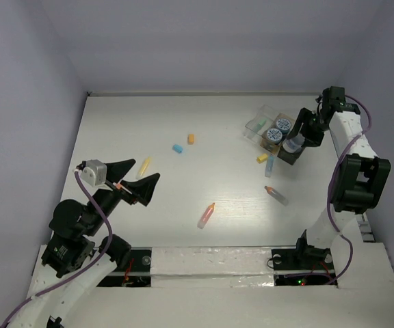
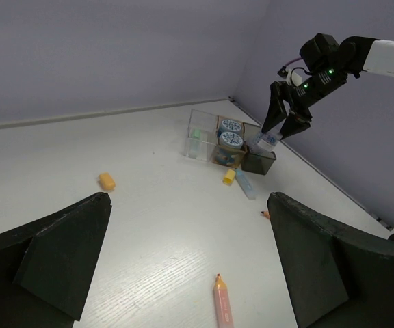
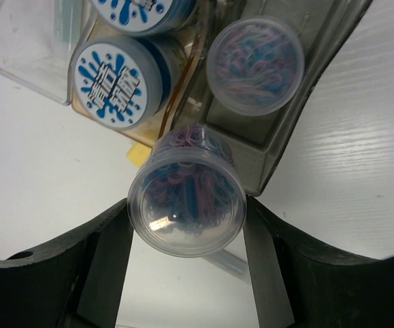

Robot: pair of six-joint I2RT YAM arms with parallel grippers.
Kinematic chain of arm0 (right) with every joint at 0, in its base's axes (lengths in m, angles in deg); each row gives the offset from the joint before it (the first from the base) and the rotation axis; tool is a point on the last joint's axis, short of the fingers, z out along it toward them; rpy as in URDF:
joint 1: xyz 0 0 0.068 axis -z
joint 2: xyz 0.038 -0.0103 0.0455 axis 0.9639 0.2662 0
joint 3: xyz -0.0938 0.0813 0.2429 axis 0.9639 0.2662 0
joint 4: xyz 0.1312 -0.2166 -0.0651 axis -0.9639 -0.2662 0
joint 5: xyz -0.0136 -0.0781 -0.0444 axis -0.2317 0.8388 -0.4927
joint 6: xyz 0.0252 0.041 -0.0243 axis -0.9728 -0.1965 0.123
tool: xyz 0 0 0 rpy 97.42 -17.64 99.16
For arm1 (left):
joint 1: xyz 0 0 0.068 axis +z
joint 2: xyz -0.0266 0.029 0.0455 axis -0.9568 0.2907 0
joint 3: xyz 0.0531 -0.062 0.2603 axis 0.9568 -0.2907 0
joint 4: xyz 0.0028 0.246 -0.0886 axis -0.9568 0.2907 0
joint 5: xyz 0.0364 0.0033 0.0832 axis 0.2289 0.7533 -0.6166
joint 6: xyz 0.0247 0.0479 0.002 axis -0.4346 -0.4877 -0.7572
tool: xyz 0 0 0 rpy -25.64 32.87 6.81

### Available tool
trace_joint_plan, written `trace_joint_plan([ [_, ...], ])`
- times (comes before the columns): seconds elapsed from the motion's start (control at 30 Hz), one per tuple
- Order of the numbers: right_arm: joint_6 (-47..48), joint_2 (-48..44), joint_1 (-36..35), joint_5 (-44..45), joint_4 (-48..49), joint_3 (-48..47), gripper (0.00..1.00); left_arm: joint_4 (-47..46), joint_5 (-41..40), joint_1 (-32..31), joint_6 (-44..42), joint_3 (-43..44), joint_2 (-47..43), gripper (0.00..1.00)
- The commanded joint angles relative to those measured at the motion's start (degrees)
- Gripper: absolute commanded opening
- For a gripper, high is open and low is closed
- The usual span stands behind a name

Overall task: Sort the stationery into containers
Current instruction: Place the stationery in the storage box.

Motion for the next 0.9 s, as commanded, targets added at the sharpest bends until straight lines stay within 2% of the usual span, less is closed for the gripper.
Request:
trace_joint_plan([
  [0.0,1.67,1.88,1.58,-1.12,-2.31,-4.08,0.24,-1.81,-0.69,-0.65,-0.34,2.38,-0.88,0.99],
  [0.4,1.14,6.63,2.19,-0.68,-2.31,-6.90,0.23,-1.63,-1.13,-1.18,-0.43,2.38,-1.23,0.99],
  [0.7,-1.58,7.60,2.19,8.19,0.24,-9.54,0.22,-1.28,-2.01,-1.18,-0.43,2.47,-1.23,0.99],
  [0.87,-1.94,4.88,2.19,11.53,5.68,-5.94,0.19,-1.37,-2.01,-1.18,-0.43,2.47,-0.96,0.99],
])
